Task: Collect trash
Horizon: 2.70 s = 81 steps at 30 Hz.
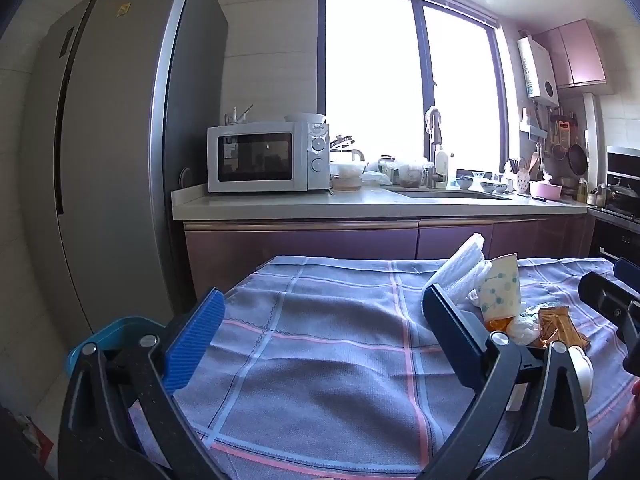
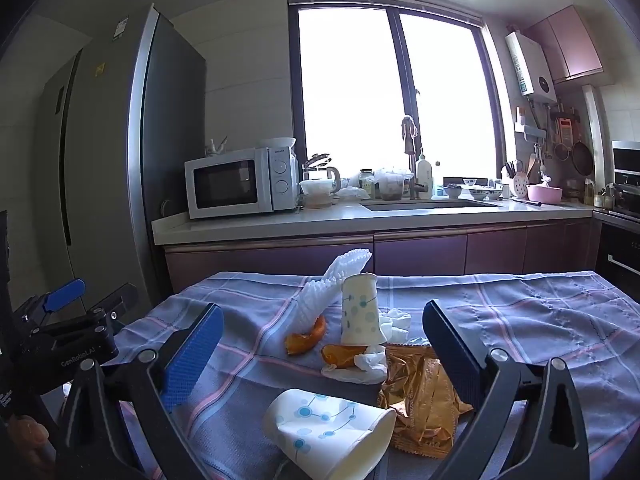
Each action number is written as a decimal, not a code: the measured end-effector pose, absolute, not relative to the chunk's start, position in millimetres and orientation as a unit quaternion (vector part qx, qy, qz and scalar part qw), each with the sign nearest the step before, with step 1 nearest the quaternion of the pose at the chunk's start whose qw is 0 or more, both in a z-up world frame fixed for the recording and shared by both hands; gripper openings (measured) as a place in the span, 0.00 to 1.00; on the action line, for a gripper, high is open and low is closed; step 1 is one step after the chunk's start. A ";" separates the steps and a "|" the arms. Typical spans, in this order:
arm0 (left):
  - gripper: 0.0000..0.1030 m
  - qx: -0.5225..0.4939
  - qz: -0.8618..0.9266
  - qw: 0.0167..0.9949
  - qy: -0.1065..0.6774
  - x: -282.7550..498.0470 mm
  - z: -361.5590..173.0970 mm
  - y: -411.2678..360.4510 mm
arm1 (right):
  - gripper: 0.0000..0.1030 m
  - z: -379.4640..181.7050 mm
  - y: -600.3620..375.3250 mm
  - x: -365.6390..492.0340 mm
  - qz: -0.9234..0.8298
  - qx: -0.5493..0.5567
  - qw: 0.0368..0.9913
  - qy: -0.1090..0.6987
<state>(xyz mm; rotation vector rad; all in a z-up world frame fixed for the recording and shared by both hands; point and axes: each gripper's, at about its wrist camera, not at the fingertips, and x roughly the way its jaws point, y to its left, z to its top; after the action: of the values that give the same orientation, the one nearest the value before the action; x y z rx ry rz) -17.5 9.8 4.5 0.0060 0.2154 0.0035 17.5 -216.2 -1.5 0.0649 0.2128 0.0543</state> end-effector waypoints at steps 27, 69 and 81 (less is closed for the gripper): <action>0.95 -0.003 0.005 0.995 0.100 -21.3 6.4 12.7 | 0.94 -2.4 -215.5 16.1 0.027 0.033 0.993 0.106; 0.95 -0.002 0.011 0.995 0.103 -22.1 6.1 10.9 | 0.94 -2.2 -216.3 18.6 0.033 0.037 0.993 0.111; 0.95 0.004 -0.007 0.993 0.120 -14.7 -0.1 6.3 | 0.94 -7.9 -223.7 24.7 0.032 0.043 0.991 0.125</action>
<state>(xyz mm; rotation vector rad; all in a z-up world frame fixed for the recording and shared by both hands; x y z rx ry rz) -14.7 6.3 -0.1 0.0089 0.2408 -0.0141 24.7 -223.7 -7.9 0.0855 0.2501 0.0650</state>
